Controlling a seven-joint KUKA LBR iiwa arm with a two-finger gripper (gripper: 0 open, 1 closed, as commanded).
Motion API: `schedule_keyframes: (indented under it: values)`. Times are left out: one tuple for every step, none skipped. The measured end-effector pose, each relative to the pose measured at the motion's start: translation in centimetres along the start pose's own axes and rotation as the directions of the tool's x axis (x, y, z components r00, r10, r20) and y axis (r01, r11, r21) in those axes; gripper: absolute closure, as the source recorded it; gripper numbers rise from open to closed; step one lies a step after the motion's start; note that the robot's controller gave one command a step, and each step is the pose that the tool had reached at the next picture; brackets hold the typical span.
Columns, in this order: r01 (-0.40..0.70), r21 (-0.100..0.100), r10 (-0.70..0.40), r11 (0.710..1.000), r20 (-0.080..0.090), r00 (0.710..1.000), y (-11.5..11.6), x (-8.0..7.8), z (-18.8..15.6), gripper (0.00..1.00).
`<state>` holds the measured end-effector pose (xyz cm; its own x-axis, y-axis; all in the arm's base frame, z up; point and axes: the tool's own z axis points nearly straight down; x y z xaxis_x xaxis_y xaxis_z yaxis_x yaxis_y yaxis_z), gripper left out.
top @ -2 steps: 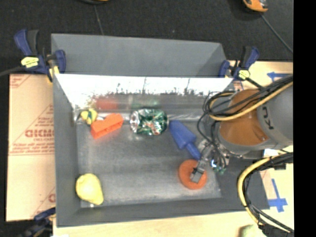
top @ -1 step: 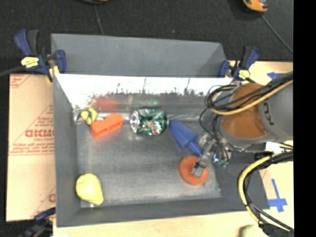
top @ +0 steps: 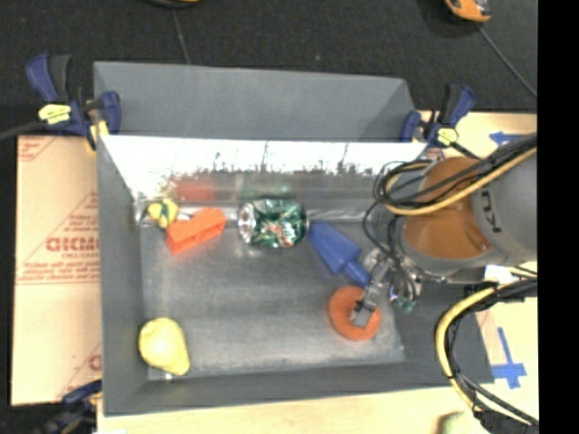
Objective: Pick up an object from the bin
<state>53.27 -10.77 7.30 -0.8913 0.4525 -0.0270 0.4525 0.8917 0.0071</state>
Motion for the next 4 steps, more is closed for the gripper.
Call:
schedule_keyframes:
  values:
    - [-0.187,-0.002,0.187,0.982,-0.003,0.982,-2.0,0.6,0.1,0.0]
    - [-0.14,0.001,0.14,0.99,0.001,0.99,-0.6,-0.2,0.1,0.0]
    - [-0.124,-0.002,0.124,0.992,0.003,0.992,-0.5,0.2,0.1,0.0]
    - [-0.126,0.0,0.126,0.992,0.005,0.992,0.1,0.1,0.1,0.0]
